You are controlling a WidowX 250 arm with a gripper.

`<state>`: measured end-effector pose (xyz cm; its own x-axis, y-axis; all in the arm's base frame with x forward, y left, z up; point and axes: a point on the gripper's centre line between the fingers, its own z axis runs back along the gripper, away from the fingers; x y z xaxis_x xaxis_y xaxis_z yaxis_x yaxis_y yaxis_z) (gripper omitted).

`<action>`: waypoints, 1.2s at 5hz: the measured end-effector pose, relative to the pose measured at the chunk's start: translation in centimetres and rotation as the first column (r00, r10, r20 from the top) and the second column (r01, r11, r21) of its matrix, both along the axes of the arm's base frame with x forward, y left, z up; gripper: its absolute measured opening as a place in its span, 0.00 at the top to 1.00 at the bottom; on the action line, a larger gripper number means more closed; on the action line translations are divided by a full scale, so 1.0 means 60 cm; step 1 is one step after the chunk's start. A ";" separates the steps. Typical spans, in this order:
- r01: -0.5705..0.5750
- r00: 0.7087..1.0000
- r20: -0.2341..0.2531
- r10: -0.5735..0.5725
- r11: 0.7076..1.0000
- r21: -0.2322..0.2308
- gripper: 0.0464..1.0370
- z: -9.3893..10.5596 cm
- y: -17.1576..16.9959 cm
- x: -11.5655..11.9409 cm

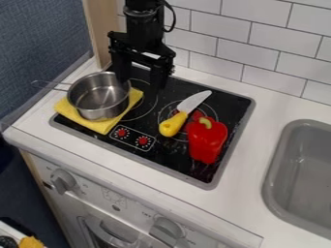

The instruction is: Moved red bell pepper from right side to inside silver pan in the left part of burner.

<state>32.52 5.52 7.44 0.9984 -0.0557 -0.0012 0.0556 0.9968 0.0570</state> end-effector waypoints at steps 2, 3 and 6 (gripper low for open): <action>0.075 0.997 -0.016 -0.076 0.996 -0.039 0.04 0.003 -0.062 -0.005; 0.166 0.984 0.068 -0.166 0.986 0.004 0.04 0.049 -0.114 -0.018; 0.299 0.954 0.013 -0.300 0.953 0.040 0.04 0.002 -0.177 -0.050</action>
